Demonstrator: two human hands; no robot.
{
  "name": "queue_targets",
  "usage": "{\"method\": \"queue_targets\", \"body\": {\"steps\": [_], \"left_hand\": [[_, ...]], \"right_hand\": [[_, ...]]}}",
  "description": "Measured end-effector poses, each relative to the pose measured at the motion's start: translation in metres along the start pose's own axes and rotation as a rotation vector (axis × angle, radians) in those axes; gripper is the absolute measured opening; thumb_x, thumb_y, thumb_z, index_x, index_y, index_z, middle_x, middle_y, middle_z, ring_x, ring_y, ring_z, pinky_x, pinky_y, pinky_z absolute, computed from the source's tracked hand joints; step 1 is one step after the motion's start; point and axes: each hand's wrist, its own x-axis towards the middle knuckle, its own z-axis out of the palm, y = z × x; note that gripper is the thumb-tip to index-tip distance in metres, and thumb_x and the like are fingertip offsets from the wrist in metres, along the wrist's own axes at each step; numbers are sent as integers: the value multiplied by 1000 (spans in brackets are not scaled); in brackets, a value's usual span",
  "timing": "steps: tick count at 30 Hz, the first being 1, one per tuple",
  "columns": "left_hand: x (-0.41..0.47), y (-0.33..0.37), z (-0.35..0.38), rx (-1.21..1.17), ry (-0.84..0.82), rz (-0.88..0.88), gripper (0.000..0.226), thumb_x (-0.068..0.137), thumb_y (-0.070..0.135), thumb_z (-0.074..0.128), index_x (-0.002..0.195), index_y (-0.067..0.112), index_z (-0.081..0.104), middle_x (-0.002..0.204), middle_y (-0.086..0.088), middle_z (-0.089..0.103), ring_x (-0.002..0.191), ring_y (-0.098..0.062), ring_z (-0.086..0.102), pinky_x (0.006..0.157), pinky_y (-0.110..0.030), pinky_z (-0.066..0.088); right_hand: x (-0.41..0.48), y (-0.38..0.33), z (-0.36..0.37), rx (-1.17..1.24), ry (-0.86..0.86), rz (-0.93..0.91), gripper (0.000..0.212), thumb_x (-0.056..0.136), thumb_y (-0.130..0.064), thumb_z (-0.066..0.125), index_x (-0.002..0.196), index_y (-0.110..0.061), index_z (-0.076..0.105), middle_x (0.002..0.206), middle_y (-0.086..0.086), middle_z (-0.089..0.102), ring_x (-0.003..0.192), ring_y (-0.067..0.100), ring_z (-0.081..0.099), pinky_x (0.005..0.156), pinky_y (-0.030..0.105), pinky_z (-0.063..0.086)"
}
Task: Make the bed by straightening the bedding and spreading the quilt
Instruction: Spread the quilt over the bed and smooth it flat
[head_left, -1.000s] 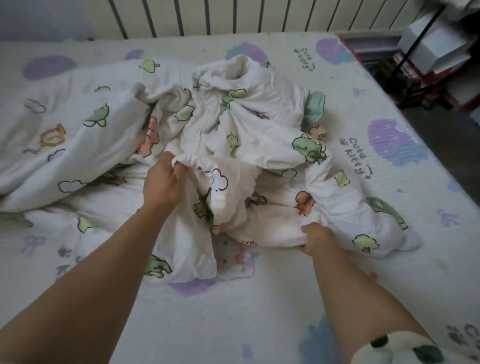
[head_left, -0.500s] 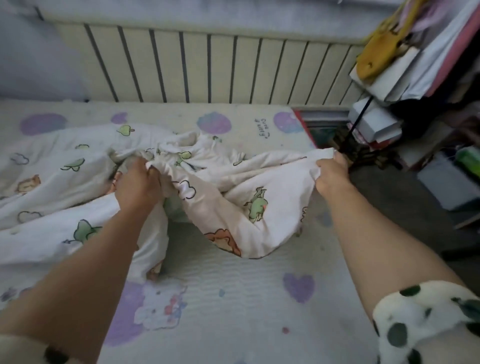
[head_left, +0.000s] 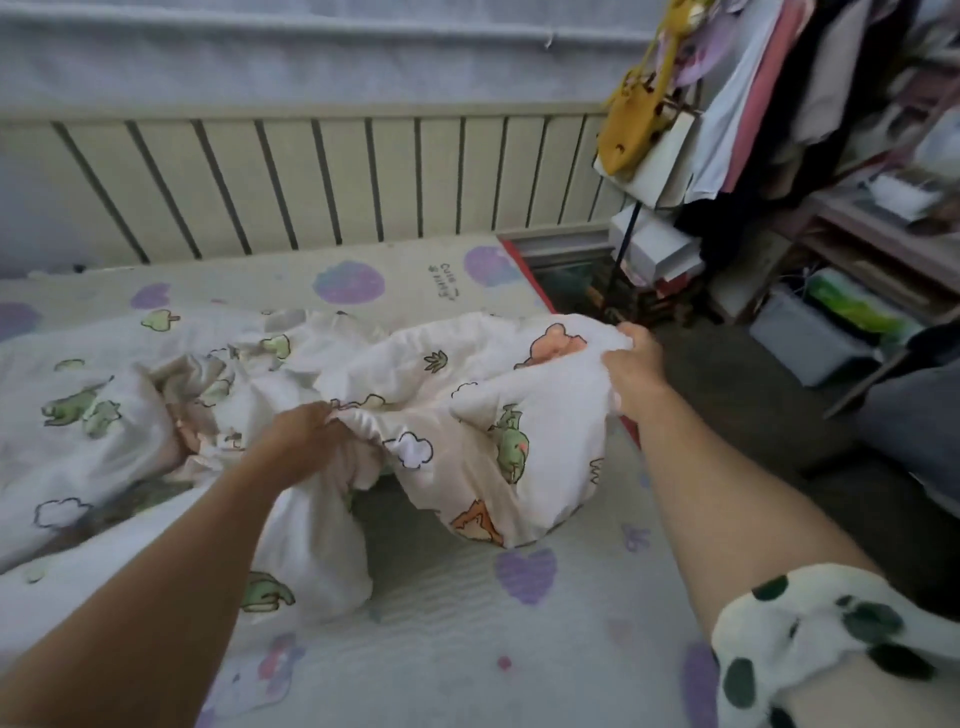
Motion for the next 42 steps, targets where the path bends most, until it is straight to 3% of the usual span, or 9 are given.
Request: {"method": "queue_targets", "body": {"steps": [3, 9, 21, 24, 27, 31, 34, 38, 42], "left_hand": [[-15, -3, 73, 96, -237, 52, 27, 93, 26, 52, 117, 16, 59, 124, -10, 59, 109, -27, 54, 86, -31, 40], [-41, -23, 197, 379, -576, 80, 13, 89, 29, 50, 98, 19, 50, 115, -5, 57, 106, -22, 55, 82, -28, 43], [-51, -8, 216, 96, -494, 12, 39, 86, 4, 47, 123, 16, 52, 114, -5, 63, 105, -24, 58, 91, -35, 48], [-48, 5, 211, -20, -336, 20, 35, 90, 8, 49, 124, 13, 54, 115, -8, 64, 108, -27, 58, 91, -32, 46], [-45, 15, 209, -71, -276, 79, 37, 90, 12, 52, 127, 13, 54, 122, -8, 61, 114, -26, 55, 94, -31, 41], [-50, 19, 219, -79, -246, 160, 46, 90, 14, 51, 135, 17, 46, 130, -9, 52, 119, -26, 51, 97, -36, 41], [-56, 18, 232, -13, -278, 257, 56, 90, 17, 51, 144, 24, 37, 140, -11, 41, 127, -28, 42, 99, -40, 42], [-65, 25, 256, 108, -363, 331, 61, 92, 25, 53, 148, 35, 28, 154, -3, 16, 138, -26, 23, 106, -43, 37], [-68, 27, 280, 115, -394, 303, 65, 90, 32, 59, 147, 36, 28, 156, 0, 4, 139, -26, 19, 105, -44, 39]], "right_hand": [[-20, 89, -7, -298, -185, 139, 48, 86, 1, 54, 132, -9, 51, 123, 7, 56, 107, 27, 56, 80, 28, 46], [-71, 230, -31, -486, -394, 404, 59, 80, -7, 64, 134, -18, 44, 132, 12, 46, 112, 25, 50, 81, 26, 44], [-99, 223, -21, -475, -519, 318, 59, 79, -1, 65, 135, -16, 51, 129, 9, 54, 115, 25, 54, 96, 32, 46], [-120, 211, -2, -448, -957, 474, 62, 78, -2, 64, 135, -24, 52, 118, 10, 61, 86, 17, 64, 71, 28, 55], [-151, 211, 17, -458, -1315, 601, 52, 87, 3, 56, 134, -19, 53, 108, 8, 60, 90, 19, 59, 75, 27, 49], [-164, 227, 18, -662, -1172, 576, 29, 87, 3, 56, 108, -14, 68, 84, 6, 69, 76, 16, 65, 66, 23, 48], [-155, 258, 5, -645, -688, 416, 18, 85, 3, 49, 87, -1, 67, 86, 17, 66, 75, 26, 64, 73, 34, 53], [-135, 294, -13, -615, -320, 396, 34, 89, -4, 49, 122, 0, 56, 124, 16, 57, 114, 31, 54, 94, 34, 44], [-111, 335, -12, -337, -164, 566, 57, 81, -15, 55, 135, -8, 39, 131, 14, 50, 115, 33, 55, 94, 41, 48]]}}
